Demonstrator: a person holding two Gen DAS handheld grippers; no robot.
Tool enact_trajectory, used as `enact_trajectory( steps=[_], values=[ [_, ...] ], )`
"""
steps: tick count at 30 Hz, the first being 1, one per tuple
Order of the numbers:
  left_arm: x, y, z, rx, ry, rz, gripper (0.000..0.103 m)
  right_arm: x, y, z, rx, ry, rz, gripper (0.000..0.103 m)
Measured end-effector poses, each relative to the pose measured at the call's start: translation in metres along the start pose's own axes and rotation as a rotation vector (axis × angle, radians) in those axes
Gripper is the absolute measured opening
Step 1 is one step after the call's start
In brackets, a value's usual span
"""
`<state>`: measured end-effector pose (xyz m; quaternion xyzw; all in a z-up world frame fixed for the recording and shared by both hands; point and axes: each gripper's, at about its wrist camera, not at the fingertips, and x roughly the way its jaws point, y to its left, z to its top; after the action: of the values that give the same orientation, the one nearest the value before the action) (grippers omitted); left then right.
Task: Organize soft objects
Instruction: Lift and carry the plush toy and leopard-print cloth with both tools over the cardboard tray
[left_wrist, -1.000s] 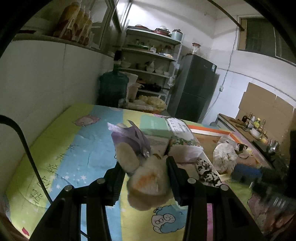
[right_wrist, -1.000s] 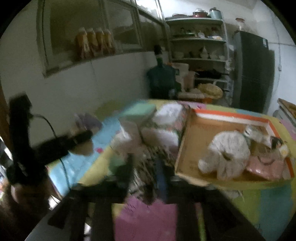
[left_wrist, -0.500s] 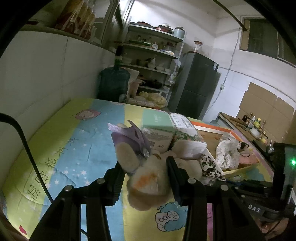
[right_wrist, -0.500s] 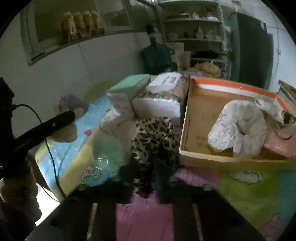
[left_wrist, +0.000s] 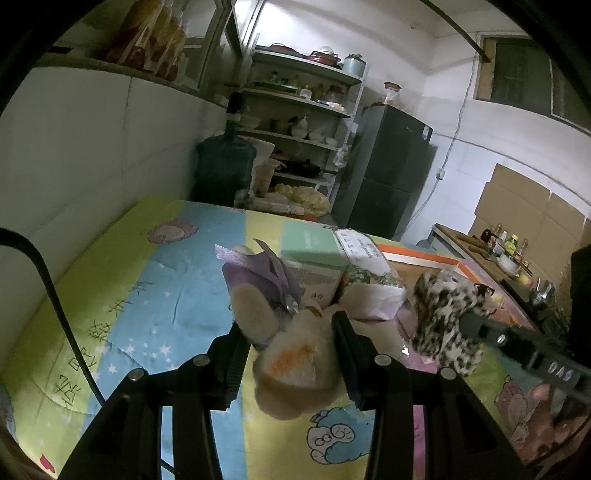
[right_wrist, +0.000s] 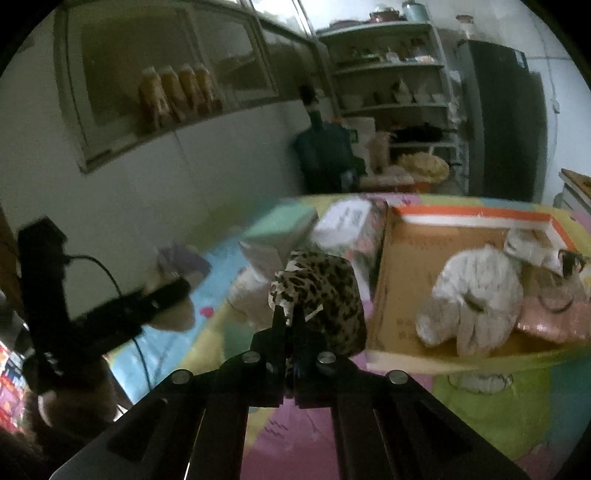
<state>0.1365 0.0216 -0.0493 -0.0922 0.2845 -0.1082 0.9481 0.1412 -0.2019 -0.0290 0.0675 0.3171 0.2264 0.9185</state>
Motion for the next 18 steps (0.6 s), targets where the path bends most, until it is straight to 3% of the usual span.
enact_trajectory(
  steps=[18],
  values=[
    [-0.003,-0.054,0.038,0.110,-0.067,-0.050,0.045,-0.045,-0.008,0.036,-0.047,-0.130,-0.027,0.002]
  ],
)
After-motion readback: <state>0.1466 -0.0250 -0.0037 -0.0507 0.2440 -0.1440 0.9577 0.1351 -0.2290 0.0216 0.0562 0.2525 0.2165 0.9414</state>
